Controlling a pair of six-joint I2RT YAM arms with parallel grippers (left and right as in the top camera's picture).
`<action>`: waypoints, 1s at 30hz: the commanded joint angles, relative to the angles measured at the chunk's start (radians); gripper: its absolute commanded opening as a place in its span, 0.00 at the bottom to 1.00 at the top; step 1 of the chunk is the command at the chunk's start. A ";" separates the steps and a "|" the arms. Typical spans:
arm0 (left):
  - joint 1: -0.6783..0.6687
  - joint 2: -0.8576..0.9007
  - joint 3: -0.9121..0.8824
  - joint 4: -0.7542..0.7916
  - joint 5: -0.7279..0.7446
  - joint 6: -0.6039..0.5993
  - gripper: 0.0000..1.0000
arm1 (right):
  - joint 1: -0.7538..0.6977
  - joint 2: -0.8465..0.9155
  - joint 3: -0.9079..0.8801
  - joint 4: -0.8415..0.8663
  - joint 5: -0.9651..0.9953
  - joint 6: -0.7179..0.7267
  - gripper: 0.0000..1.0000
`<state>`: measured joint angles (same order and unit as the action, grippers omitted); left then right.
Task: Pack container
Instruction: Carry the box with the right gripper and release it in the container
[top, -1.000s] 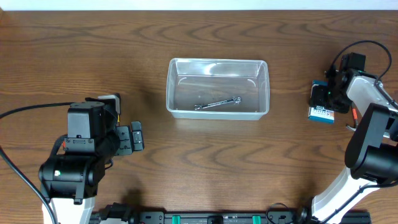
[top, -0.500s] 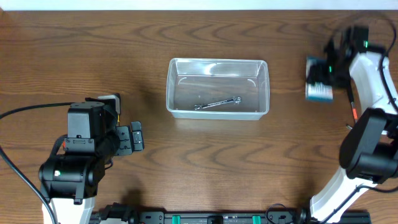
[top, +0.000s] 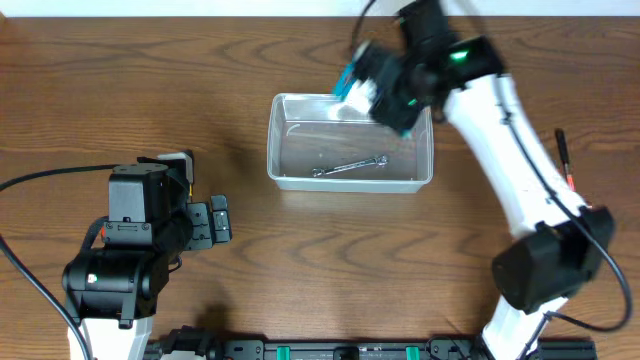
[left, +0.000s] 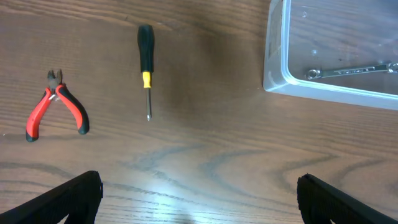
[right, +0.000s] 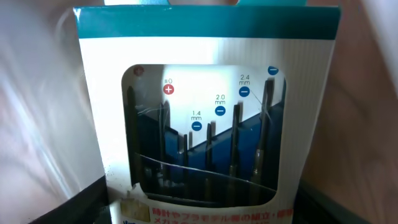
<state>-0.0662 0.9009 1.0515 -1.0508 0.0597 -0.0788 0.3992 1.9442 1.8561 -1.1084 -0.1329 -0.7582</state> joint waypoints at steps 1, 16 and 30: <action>0.006 0.000 0.020 -0.003 -0.009 -0.008 0.98 | 0.030 0.067 -0.047 -0.003 -0.008 -0.211 0.01; 0.006 0.000 0.020 -0.004 -0.009 -0.008 0.98 | 0.020 0.349 -0.084 0.075 -0.006 -0.140 0.02; 0.006 0.000 0.020 -0.004 -0.009 -0.008 0.98 | 0.021 0.234 -0.033 0.010 0.005 -0.092 0.99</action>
<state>-0.0662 0.9009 1.0515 -1.0512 0.0597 -0.0788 0.4278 2.2597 1.7847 -1.0855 -0.1333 -0.8776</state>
